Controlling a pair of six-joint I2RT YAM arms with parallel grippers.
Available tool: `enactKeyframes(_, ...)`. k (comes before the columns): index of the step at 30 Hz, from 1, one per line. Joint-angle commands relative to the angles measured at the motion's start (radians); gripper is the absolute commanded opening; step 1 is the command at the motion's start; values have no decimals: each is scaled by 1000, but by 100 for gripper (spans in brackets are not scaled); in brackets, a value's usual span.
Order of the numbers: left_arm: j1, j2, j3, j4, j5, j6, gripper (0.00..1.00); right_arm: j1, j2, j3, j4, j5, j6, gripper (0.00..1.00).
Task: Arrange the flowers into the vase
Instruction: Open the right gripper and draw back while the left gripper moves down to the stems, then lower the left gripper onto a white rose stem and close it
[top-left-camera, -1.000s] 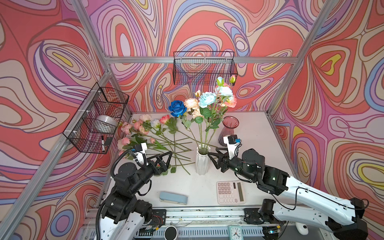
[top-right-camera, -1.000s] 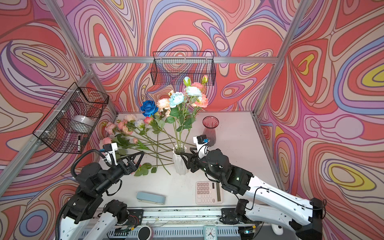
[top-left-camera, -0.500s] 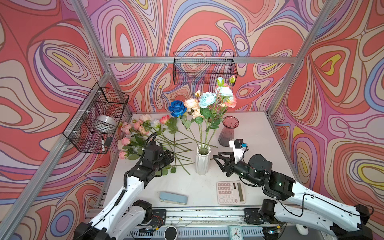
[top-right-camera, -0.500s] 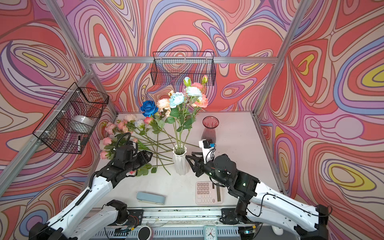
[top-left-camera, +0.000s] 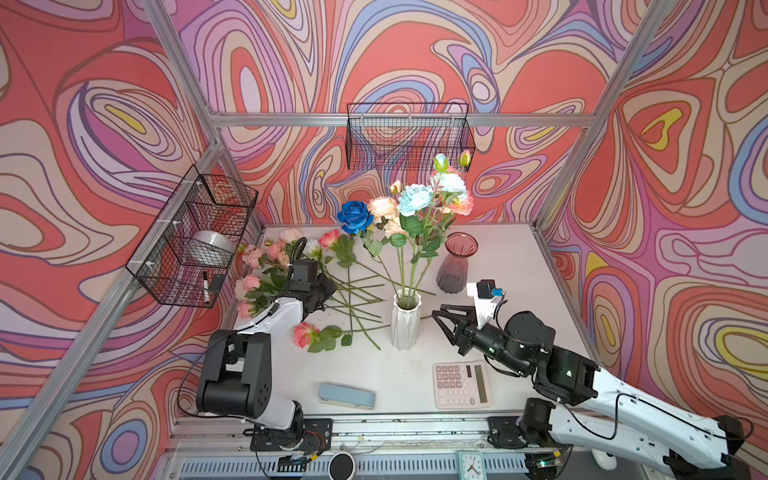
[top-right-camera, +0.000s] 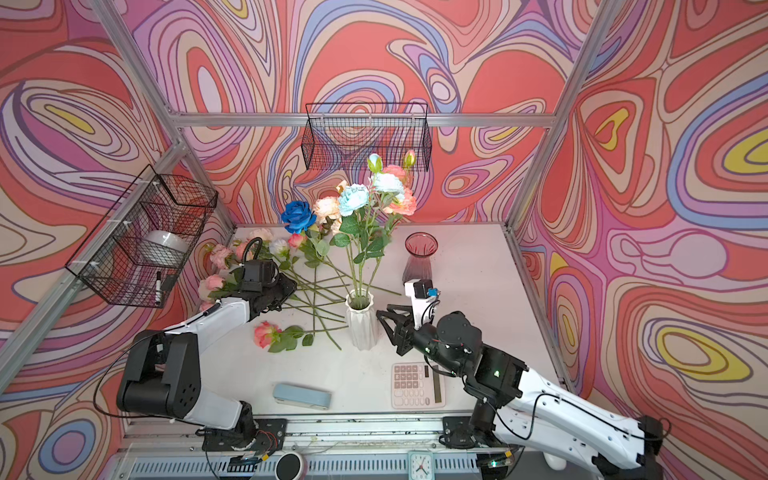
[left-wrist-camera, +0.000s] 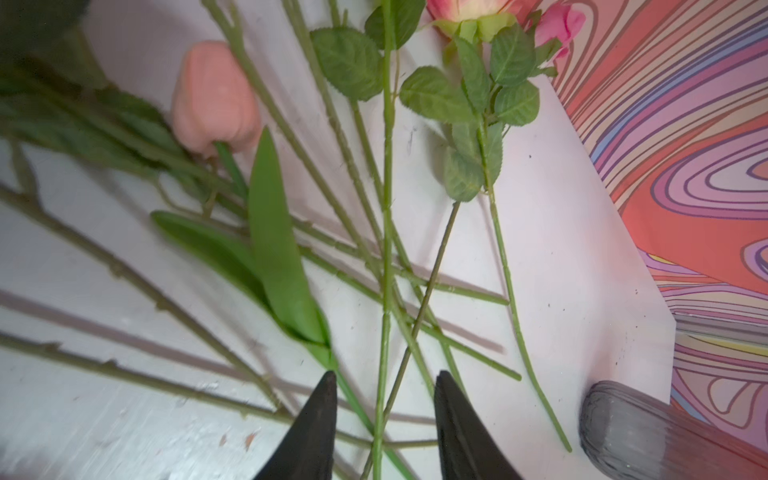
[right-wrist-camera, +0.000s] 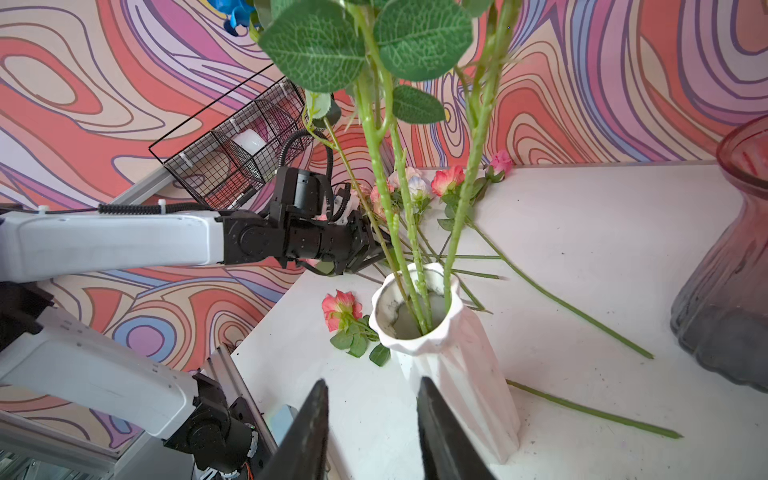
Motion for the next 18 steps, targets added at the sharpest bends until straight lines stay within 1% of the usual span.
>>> enactKeyframes(1,2,63,113,-14,-27,29,42,2,-13,-14,-10,16,-6,36)
enactKeyframes(4,4,139,196,-80,-74,55,39,2,-15,-13,-12,21,-10,35)
enactKeyframes(7,7,204,253,-123,-104,73,38,2,-23,-10,-21,27,-14,35)
enactKeyframes(14,8,315,337,-147,-103,104,42,2,-41,1,-44,42,-26,35)
enactKeyframes(18,8,350,375,-176,-131,120,40,2,-43,3,-51,46,-29,35)
